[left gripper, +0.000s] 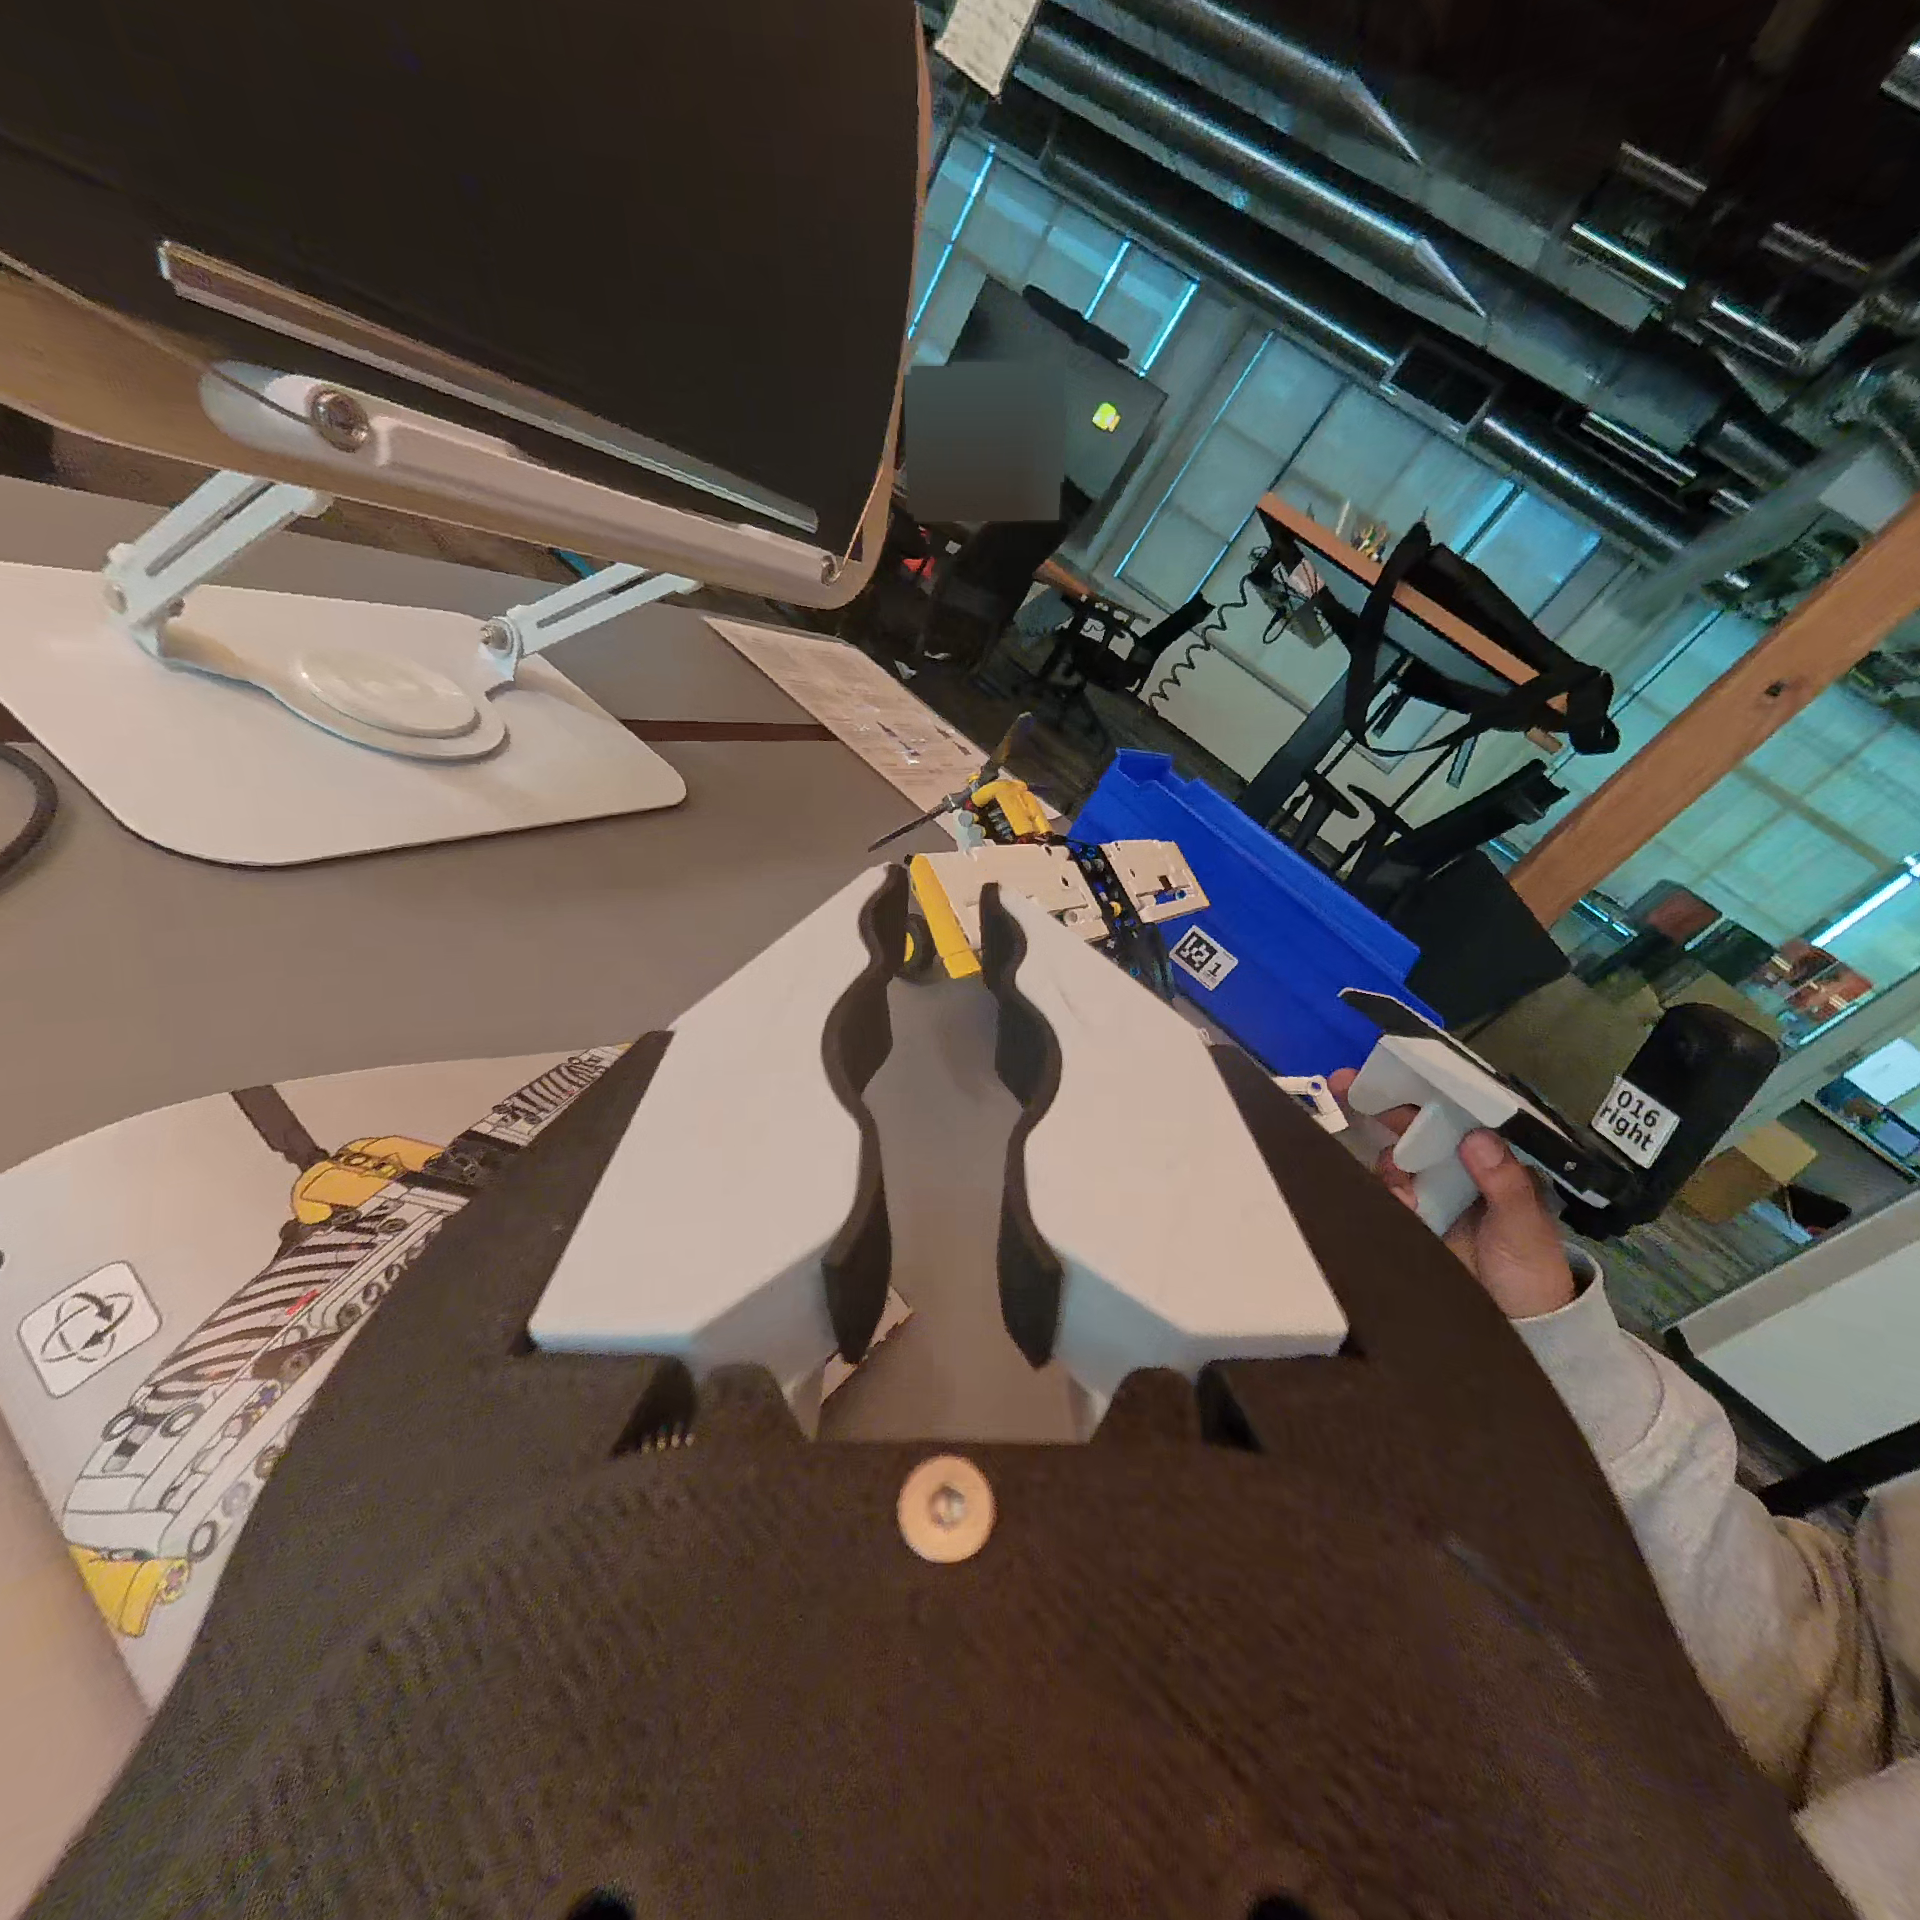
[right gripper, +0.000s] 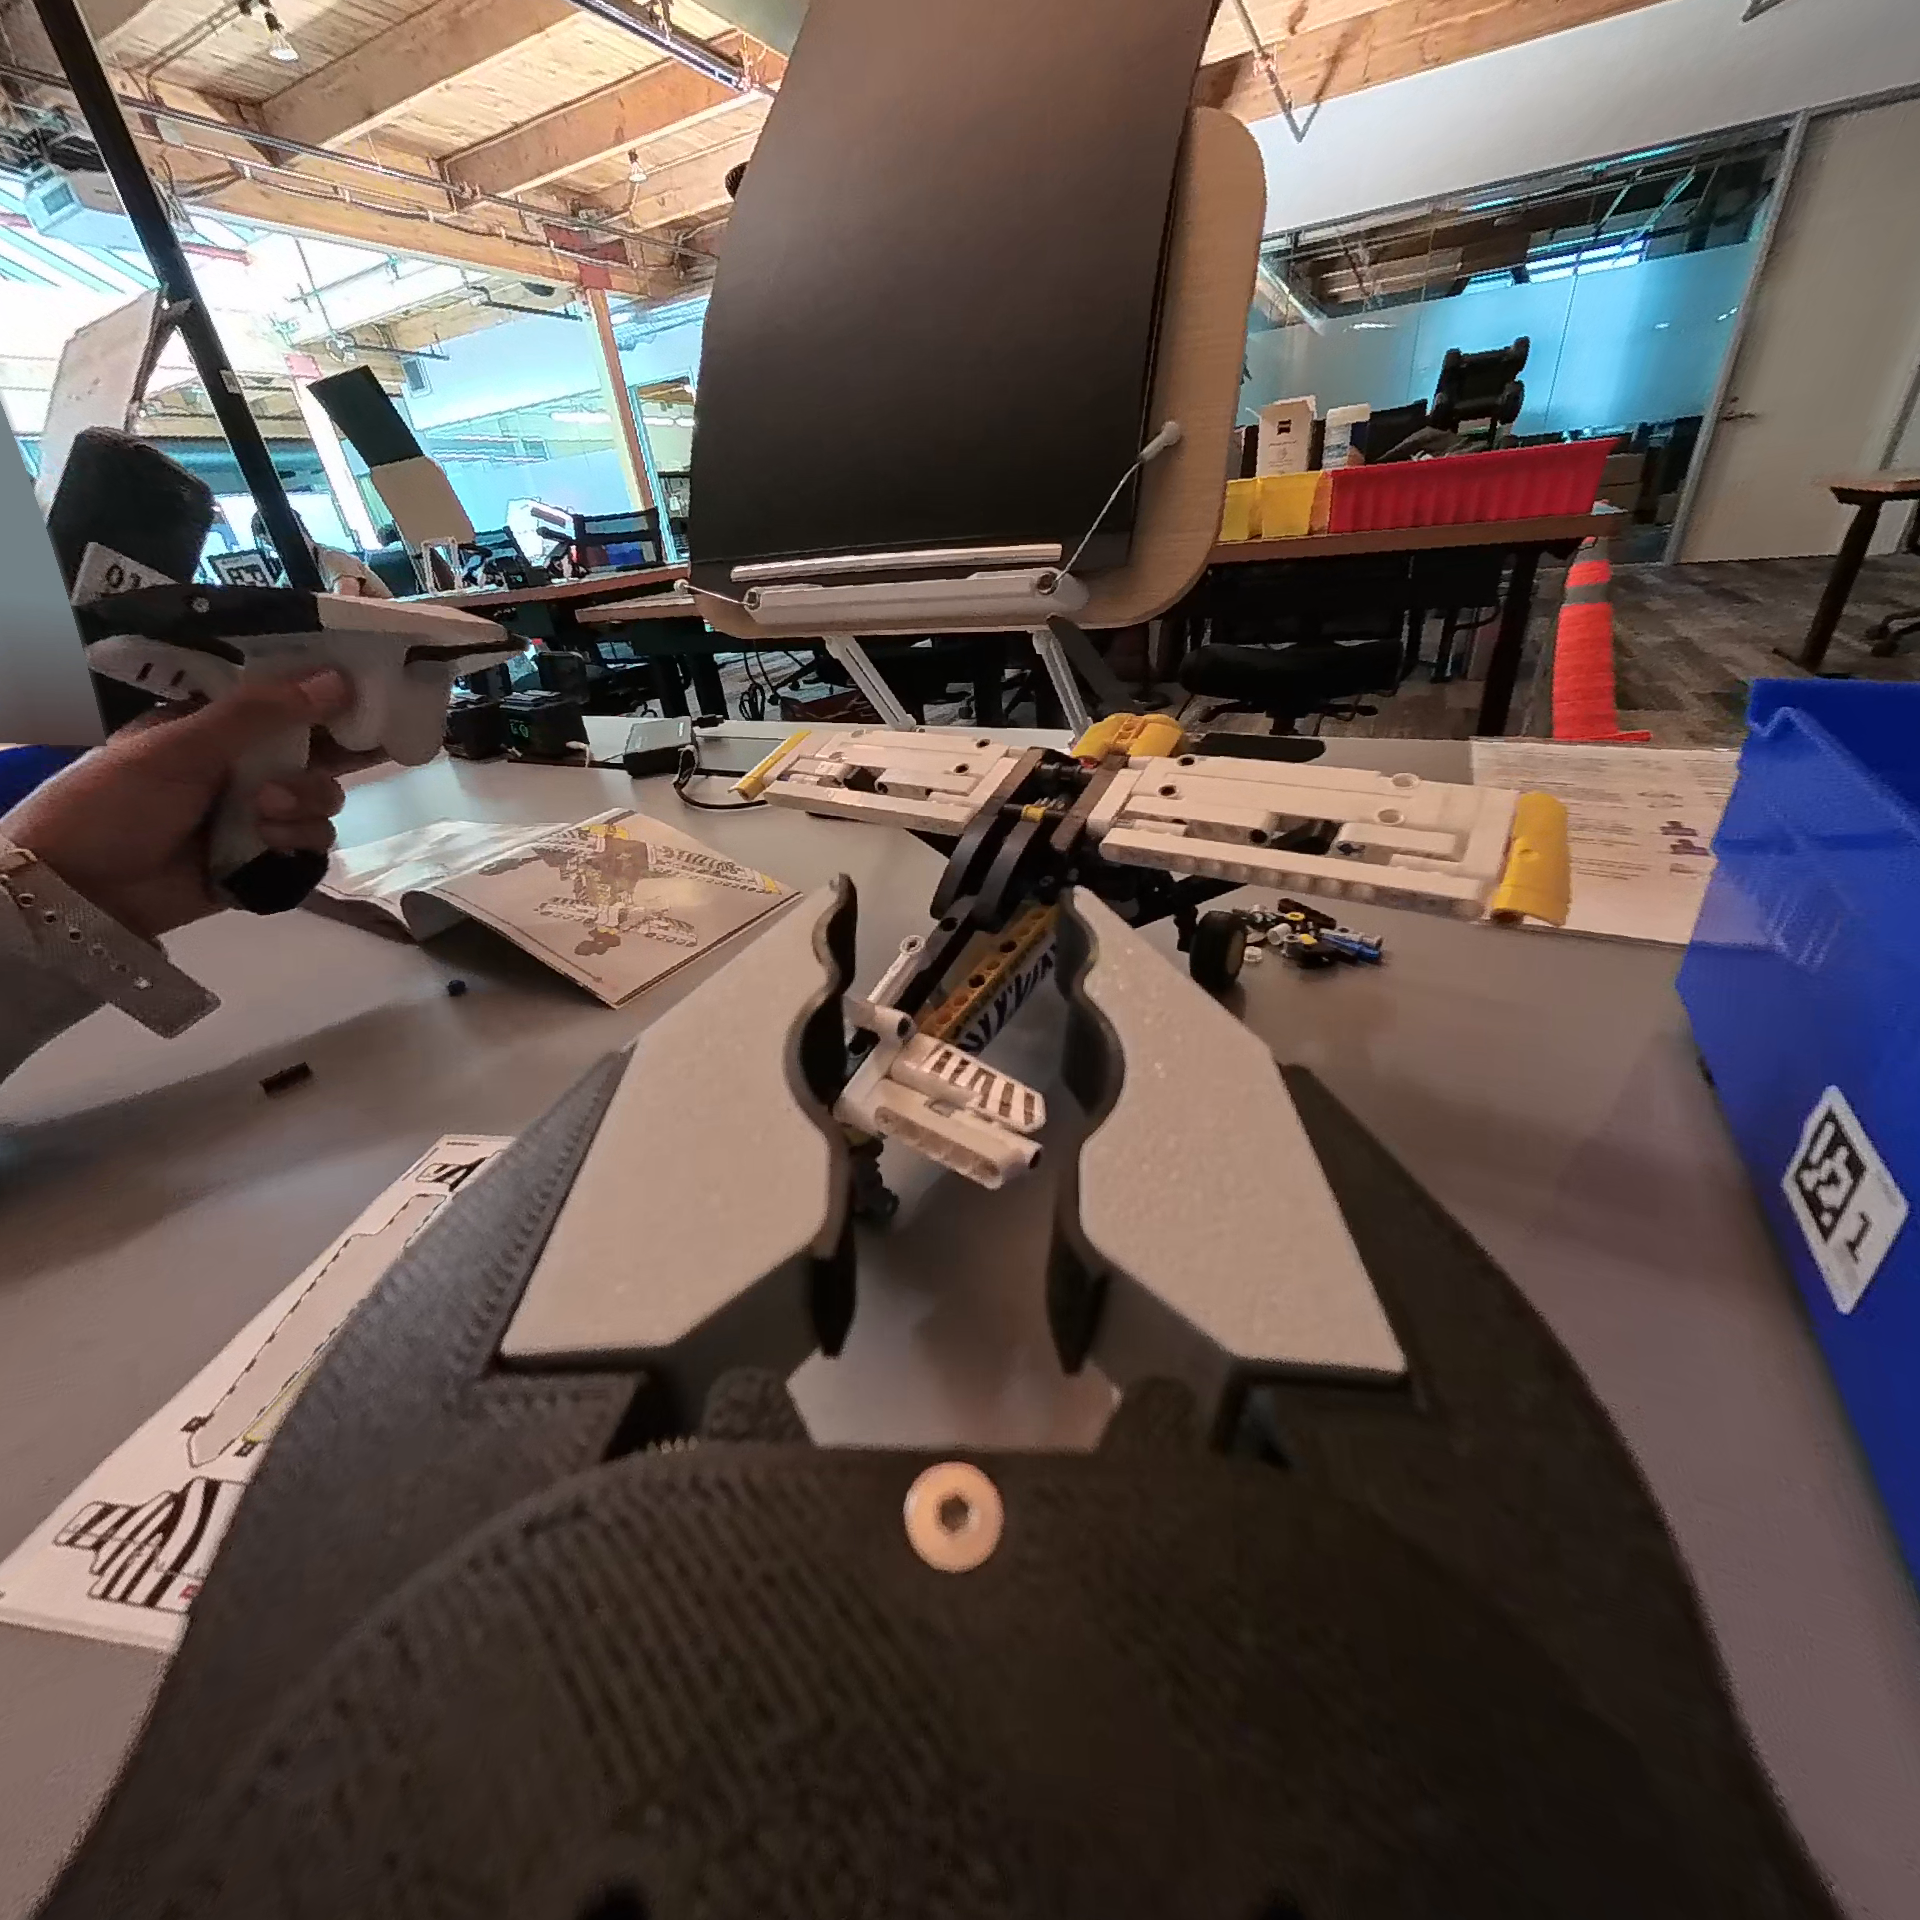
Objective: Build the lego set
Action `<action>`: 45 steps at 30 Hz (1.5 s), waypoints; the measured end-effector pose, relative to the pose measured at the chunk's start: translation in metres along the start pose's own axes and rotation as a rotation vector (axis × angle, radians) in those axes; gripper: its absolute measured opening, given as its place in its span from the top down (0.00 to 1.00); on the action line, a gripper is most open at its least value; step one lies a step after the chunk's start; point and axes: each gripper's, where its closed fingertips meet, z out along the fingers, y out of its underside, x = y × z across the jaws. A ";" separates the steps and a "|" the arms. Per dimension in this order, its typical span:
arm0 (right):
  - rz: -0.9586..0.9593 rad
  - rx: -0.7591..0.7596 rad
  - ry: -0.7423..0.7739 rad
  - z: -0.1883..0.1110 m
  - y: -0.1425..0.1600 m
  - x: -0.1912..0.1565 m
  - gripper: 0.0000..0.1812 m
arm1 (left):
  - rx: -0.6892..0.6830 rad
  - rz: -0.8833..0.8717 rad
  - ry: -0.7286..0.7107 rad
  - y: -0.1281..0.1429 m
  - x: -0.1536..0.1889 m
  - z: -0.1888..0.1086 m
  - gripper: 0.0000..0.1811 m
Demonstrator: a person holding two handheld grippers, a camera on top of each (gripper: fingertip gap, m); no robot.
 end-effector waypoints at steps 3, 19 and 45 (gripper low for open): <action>-0.021 -0.004 -0.010 0.000 0.000 -0.003 0.79 | 0.005 -0.014 0.028 0.002 0.005 0.003 0.93; -0.446 -0.102 -0.065 0.011 0.019 -0.056 0.84 | -0.408 -0.041 0.237 0.125 0.084 0.071 0.81; -0.437 -0.332 0.024 0.024 0.054 -0.044 0.93 | -0.581 -0.694 0.431 0.181 0.112 0.098 0.88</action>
